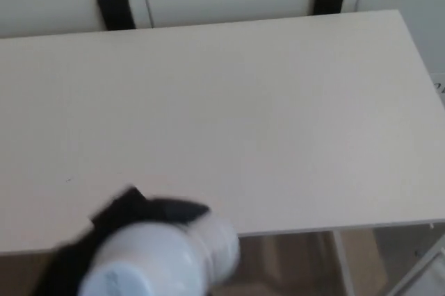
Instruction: The robot picks up a bottle from a person using its left hand and walk towards the table in frontand put the bottle on the table.
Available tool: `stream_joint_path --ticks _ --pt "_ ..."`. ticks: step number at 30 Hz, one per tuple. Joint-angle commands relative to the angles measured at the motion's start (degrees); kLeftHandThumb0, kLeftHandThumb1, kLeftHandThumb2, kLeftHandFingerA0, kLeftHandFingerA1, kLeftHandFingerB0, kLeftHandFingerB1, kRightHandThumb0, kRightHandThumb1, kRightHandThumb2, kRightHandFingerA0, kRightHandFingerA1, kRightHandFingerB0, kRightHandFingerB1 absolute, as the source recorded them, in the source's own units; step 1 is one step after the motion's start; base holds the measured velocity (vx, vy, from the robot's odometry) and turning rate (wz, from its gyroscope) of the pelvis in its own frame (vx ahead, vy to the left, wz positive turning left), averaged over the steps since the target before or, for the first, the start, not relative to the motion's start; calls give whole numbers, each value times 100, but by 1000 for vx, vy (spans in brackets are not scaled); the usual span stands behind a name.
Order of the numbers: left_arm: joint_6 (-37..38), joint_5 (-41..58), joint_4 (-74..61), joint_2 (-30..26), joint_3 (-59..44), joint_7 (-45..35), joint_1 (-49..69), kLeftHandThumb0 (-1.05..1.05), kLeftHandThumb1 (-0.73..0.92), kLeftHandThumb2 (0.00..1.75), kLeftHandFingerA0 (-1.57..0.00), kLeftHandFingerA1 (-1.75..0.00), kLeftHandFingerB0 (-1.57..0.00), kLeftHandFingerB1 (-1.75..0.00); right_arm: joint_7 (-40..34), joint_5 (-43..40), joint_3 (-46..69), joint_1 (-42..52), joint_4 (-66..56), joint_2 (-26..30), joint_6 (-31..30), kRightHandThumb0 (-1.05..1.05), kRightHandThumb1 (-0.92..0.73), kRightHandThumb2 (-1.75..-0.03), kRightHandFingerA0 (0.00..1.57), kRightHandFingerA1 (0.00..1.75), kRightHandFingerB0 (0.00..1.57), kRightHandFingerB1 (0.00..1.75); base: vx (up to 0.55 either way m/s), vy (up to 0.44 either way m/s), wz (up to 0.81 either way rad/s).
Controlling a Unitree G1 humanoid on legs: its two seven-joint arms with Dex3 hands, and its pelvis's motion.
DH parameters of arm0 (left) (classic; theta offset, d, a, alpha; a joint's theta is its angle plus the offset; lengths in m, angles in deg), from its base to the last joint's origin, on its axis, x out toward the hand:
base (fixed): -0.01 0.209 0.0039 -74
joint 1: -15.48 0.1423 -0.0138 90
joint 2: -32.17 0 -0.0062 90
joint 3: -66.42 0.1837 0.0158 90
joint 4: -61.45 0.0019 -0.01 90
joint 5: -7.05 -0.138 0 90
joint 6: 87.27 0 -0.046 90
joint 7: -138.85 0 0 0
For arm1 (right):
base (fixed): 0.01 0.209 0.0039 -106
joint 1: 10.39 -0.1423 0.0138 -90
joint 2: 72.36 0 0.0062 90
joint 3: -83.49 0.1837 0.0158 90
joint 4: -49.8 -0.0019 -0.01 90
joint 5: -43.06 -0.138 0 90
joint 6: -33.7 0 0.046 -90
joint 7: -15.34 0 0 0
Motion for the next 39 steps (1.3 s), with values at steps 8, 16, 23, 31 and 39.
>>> stream_joint_path --ticks 8,16,23,31,39 --pt "-2050 425 647 -335 -805 84 -2590 1 80 81 -99 -144 -74 -108 22 49 -55 74 -14 -5 -55 -39 -74 -63 67 53 55 44 19 18 -5" --pt "-3136 243 1971 -522 -584 0 -4349 10 89 70 -96 -145 -74 -101 13 48 -39 -77 1 -22 -120 -40 -72 -63 72 53 59 44 26 47 8" --pt "-3951 923 3112 -192 -788 -75 -5304 4 89 72 -97 -149 -73 -96 21 48 -40 -199 -10 -8 -97 -39 -72 -62 74 58 60 45 0 0 0" --pt "-3795 633 4222 44 -560 -233 -5773 -6 82 73 -102 -137 -77 -89 34 76 -78 -203 -62 76 -23 -40 -72 -62 72 60 58 45 0 0 0" --pt "-3527 302 4567 176 -168 -291 -5653 -9 85 72 -97 -137 -77 -88 3 113 -119 -189 -17 59 -46 -39 -73 -62 71 59 58 45 0 0 0"
